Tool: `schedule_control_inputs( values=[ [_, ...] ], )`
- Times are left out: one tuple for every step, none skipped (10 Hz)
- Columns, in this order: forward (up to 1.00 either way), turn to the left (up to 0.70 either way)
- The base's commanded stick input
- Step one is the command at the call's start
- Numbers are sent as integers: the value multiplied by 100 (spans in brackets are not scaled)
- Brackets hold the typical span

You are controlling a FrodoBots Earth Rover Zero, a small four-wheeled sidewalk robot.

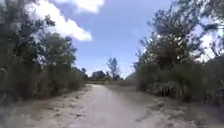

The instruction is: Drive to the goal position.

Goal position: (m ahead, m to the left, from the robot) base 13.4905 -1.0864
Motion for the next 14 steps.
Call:
schedule_control_inputs(
  values=[
    [100,40],
    [100,35],
    [100,0],
    [100,0],
    [100,0],
    [100,0],
    [100,0],
    [100,0],
    [100,0],
    [100,0],
    [100,0],
    [100,0],
    [100,0],
    [100,0]
  ],
)
